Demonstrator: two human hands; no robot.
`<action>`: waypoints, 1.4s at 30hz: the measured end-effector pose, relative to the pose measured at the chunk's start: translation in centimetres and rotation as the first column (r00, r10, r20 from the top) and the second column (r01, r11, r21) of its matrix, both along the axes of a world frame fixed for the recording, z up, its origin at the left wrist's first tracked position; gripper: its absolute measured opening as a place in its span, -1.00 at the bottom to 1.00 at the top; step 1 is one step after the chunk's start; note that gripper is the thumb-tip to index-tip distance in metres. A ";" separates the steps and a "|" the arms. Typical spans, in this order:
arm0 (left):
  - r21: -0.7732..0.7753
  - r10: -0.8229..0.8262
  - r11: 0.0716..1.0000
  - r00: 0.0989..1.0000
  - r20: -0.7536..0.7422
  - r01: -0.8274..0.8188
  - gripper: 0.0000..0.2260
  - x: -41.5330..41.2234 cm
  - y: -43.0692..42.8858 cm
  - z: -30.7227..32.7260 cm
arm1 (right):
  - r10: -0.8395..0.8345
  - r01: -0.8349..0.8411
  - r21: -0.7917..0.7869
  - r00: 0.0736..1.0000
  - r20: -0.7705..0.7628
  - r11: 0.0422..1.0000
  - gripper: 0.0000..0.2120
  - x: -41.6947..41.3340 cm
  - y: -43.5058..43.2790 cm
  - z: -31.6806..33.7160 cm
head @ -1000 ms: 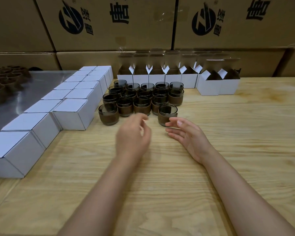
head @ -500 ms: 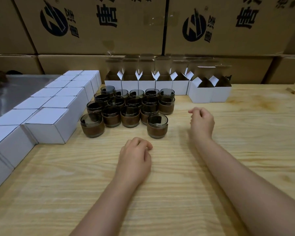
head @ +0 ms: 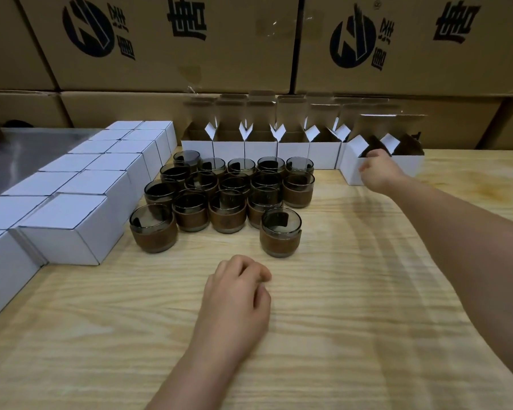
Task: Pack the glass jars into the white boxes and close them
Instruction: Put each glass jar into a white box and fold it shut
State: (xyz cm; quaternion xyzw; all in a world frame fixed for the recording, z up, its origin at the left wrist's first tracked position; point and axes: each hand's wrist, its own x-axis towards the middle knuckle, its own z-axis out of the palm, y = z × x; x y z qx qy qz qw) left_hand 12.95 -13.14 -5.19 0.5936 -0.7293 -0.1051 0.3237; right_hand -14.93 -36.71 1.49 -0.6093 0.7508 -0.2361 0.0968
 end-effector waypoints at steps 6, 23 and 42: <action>-0.003 -0.003 1.000 1.000 -0.003 0.003 -0.83 0.0 0.0 0.0 | -0.028 -0.015 -0.250 0.986 -0.166 0.968 -0.76 1.5 2.9 0.0; 0.196 -0.208 0.930 0.885 -0.418 0.311 0.16 0.6 1.3 1.9 | 0.142 -0.263 -0.825 0.965 -0.221 0.500 -0.83 14.6 25.5 -2.6; 0.233 -0.126 0.948 0.929 -0.348 0.216 -0.27 0.4 0.5 1.6 | 0.288 -0.292 -0.802 0.945 -0.157 0.521 -0.81 15.2 27.2 -3.5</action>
